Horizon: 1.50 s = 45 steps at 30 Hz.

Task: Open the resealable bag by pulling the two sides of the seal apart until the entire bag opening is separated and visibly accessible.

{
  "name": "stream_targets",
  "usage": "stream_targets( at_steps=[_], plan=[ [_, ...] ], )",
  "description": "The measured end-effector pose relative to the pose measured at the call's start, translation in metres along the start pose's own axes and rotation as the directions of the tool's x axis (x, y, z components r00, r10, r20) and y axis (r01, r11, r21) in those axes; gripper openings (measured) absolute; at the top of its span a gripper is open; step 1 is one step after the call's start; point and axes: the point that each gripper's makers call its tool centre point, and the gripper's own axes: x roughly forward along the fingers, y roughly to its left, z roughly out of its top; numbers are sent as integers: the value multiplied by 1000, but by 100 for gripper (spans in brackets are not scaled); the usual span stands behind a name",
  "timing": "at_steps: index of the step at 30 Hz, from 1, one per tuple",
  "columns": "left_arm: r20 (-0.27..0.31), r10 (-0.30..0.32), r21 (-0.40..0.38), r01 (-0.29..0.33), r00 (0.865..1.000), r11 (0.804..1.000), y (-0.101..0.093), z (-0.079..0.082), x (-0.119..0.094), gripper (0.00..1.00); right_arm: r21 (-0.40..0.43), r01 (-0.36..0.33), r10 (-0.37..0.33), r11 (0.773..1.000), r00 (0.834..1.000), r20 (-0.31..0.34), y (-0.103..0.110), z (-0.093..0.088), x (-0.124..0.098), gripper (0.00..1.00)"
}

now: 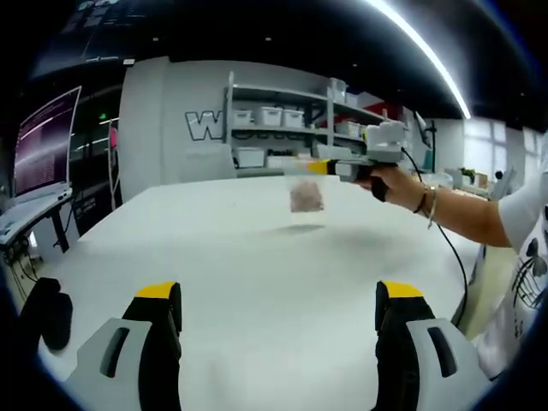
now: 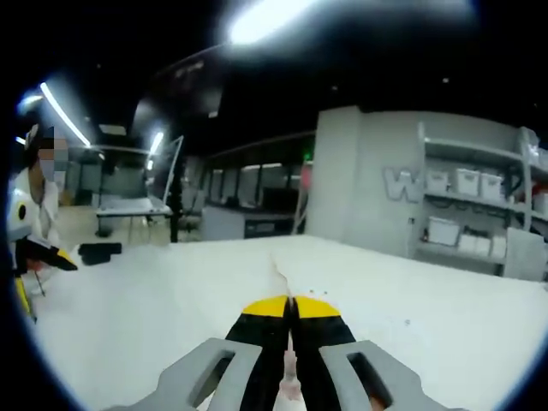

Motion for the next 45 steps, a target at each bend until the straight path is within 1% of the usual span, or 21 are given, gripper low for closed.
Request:
stream_targets(
  at_steps=[11,13,27,35,37,42,45],
  plan=[
    [-4,-2,2,2,1000,1000,1,2,1,93,32,-5,5,999,1000,7,2,-2,-14,0],
    [-4,-3,3,3,1000,1000,0,3,1,93,33,-8,8,999,1000,10,7,-1,-17,0],
    [-8,-12,4,12,1000,1000,-3,2,3,92,36,-38,37,999,999,28,25,1,-39,0],
    [-9,-15,1,15,1000,1000,-4,0,4,92,56,-35,33,998,999,34,25,-1,-53,0],
    [-9,-15,0,15,1000,1000,-5,0,4,92,62,-38,36,997,999,33,32,-2,-60,0],
    [-11,-21,2,21,1000,1000,-8,-1,5,92,68,-40,38,997,999,35,31,-5,-64,0],
    [-11,-21,3,21,1000,1000,-9,-2,5,92,77,-37,34,996,998,43,32,-3,-68,0]
  ],
)
